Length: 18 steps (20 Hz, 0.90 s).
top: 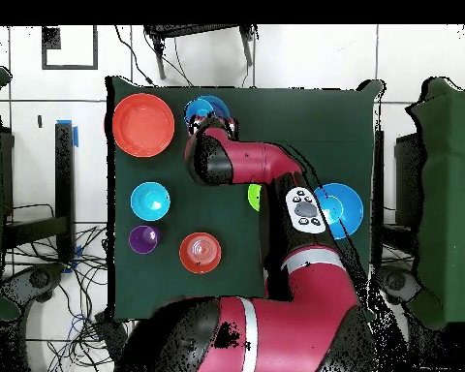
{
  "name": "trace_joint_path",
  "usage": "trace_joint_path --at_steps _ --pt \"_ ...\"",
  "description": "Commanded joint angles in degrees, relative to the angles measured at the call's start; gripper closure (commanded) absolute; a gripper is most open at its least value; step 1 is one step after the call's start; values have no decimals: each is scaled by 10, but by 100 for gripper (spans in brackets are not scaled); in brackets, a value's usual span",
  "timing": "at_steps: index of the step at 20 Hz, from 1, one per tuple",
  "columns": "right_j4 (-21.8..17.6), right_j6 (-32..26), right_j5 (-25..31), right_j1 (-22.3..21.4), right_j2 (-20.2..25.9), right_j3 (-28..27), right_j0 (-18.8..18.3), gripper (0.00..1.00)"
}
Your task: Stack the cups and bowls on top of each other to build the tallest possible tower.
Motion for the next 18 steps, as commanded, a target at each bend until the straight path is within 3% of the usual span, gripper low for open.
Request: trace_joint_path --at_steps 1,18 --pt "-43 -2 43 19 32 17 9 100" --pt "-40 -13 72 21 26 8 14 100"
